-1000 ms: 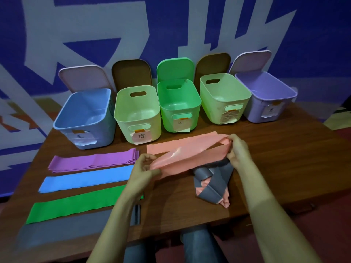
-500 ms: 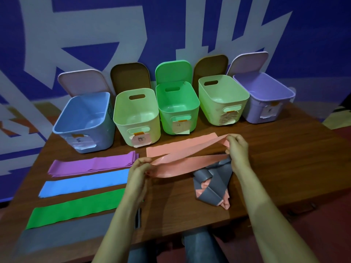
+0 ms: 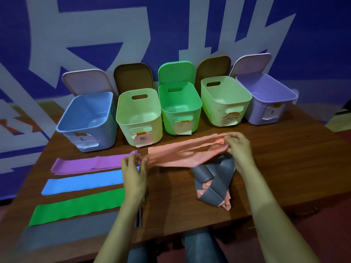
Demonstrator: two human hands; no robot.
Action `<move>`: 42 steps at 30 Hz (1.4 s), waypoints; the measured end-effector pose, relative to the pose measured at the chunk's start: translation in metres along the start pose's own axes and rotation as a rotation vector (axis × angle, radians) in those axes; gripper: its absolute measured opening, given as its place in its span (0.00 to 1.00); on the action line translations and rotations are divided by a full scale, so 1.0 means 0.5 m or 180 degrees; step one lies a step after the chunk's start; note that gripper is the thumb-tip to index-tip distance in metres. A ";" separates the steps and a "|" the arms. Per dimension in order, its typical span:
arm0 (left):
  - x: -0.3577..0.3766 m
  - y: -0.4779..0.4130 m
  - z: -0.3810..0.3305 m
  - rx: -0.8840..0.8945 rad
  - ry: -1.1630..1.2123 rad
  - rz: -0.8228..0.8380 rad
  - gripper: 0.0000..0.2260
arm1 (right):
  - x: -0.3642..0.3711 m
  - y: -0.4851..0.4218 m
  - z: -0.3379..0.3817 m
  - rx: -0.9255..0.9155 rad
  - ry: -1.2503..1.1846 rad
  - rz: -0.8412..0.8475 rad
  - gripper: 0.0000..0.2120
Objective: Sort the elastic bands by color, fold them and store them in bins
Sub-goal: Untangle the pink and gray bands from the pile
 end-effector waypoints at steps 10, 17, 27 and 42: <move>0.048 0.035 0.061 -0.3330 0.2447 0.0834 0.07 | 0.032 0.062 -0.034 0.1564 -0.0956 0.0988 0.03; 0.059 0.033 0.039 -0.1201 -0.0039 0.1397 0.11 | 0.053 0.071 0.015 0.0979 -0.1203 0.1266 0.07; 0.099 0.094 -0.145 -0.0485 0.1035 0.1786 0.10 | 0.119 0.157 0.080 -0.0498 0.0330 0.1803 0.07; 0.080 0.067 -0.209 -0.0326 0.1630 0.1716 0.04 | 0.116 0.177 0.086 -0.1403 0.0896 0.1775 0.20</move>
Point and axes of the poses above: each hand's wrist, its own y-axis away from the middle knuckle, its own x-axis out of the palm, z = x × y, the point moved 8 cm from there along -y, towards the middle knuckle, and after that the axes turned 13 degrees about -z, right-handed, at the moved point
